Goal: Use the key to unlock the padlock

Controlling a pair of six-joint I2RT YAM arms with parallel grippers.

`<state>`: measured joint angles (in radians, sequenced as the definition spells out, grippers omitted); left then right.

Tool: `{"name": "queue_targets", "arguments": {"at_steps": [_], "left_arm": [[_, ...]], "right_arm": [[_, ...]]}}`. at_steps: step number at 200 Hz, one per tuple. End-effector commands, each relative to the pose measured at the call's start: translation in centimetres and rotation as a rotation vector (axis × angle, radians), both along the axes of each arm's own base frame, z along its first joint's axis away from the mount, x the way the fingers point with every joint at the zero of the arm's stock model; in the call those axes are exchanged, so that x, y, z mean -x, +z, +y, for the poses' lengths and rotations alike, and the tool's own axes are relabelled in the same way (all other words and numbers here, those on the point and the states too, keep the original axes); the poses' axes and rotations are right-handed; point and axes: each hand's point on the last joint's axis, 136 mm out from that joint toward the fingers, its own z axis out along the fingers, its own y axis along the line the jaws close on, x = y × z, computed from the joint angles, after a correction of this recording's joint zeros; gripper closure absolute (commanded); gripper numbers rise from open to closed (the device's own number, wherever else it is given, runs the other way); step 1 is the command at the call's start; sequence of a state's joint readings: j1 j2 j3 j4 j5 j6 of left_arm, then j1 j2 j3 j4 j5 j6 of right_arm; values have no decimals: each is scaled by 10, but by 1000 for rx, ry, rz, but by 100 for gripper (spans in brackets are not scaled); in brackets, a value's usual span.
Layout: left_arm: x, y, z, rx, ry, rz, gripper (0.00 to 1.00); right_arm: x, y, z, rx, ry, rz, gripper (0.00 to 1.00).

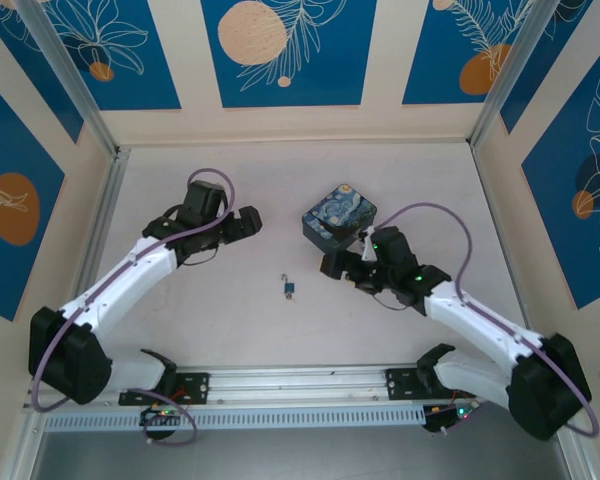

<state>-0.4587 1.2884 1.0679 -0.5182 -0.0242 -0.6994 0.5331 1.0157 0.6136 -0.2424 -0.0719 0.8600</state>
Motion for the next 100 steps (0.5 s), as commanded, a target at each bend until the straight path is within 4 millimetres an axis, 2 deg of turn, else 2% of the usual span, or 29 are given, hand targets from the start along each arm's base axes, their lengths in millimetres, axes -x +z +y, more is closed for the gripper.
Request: {"name": "queue_targets", "arguments": {"at_steps": [1,29,52,63,78,100], "left_arm": [[4,14,36,-149,53,-79,0],[3,37,78,-311,166,-242,0],[5,51,108,-402,282,-395,0],[7,53,124,-444,358,-446,0],[11,50,140,-517,418,-487,0],[11,42,152,-595,445,-513,0]], "right_arm": [[1,11,-44,165,-76,-34,3],[-25,31,-99,274,-300,-85,0],[-47,41,-154,435,-527,-163,0],[-57,43,-172,489,-576,-206,0],[-71,43,-184,554,-559,-277,0],[-85,37,-219,631,-673,-285,0]]}}
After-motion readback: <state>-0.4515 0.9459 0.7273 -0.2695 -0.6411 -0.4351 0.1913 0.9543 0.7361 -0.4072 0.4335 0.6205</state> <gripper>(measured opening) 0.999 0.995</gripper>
